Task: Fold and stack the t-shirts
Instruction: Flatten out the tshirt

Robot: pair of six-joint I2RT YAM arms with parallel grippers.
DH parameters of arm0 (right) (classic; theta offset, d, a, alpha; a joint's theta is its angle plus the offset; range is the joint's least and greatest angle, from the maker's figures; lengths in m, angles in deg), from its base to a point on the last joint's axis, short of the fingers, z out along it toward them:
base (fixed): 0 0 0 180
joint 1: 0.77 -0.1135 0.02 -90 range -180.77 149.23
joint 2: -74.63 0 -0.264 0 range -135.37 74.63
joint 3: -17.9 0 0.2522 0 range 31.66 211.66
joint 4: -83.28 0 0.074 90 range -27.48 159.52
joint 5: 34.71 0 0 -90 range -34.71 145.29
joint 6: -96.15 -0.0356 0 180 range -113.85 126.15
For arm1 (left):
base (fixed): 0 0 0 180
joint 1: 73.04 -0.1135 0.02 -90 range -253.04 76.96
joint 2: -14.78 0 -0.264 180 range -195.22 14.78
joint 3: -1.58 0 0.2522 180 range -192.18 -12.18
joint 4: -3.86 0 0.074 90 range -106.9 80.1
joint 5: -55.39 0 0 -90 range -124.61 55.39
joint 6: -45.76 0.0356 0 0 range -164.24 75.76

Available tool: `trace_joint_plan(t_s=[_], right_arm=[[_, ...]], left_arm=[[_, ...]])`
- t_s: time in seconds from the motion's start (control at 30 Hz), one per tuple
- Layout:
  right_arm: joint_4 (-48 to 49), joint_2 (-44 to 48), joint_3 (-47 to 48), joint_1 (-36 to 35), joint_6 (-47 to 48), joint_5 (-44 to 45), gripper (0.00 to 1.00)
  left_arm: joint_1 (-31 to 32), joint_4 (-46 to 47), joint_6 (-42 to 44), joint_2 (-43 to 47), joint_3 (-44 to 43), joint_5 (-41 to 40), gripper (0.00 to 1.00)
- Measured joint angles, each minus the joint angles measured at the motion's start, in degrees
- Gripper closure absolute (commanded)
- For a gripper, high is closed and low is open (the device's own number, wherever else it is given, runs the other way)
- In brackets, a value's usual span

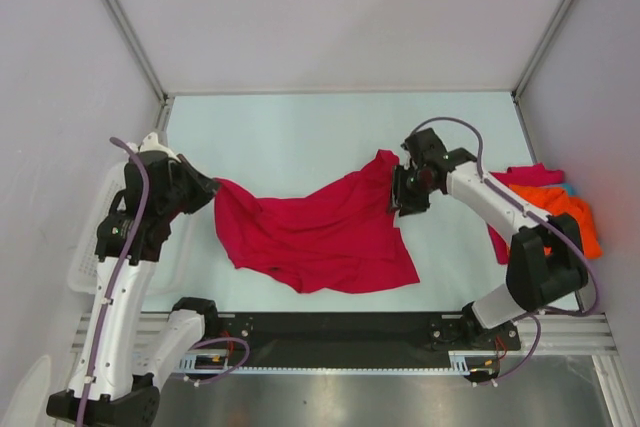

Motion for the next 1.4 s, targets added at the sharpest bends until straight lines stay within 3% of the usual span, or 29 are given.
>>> trace_joint_plan(t_s=[0.23, 0.4, 1.4], right_arm=[[-1.0, 11.4, -9.0, -5.0, -4.1, 0.0, 0.60], [-0.9, 14.7, -12.6, -6.4, -6.5, 0.0, 0.61], [6.7, 4.5, -19.0, -9.0, -8.5, 1.7, 0.62]], left_arm=[[0.0, 0.5, 0.0, -0.7, 0.0, 0.9, 1.00], [0.0, 0.7, 0.1, -0.7, 0.0, 1.7, 1.00], [-0.1, 1.0, 0.6, -0.3, 0.8, 1.9, 1.00]])
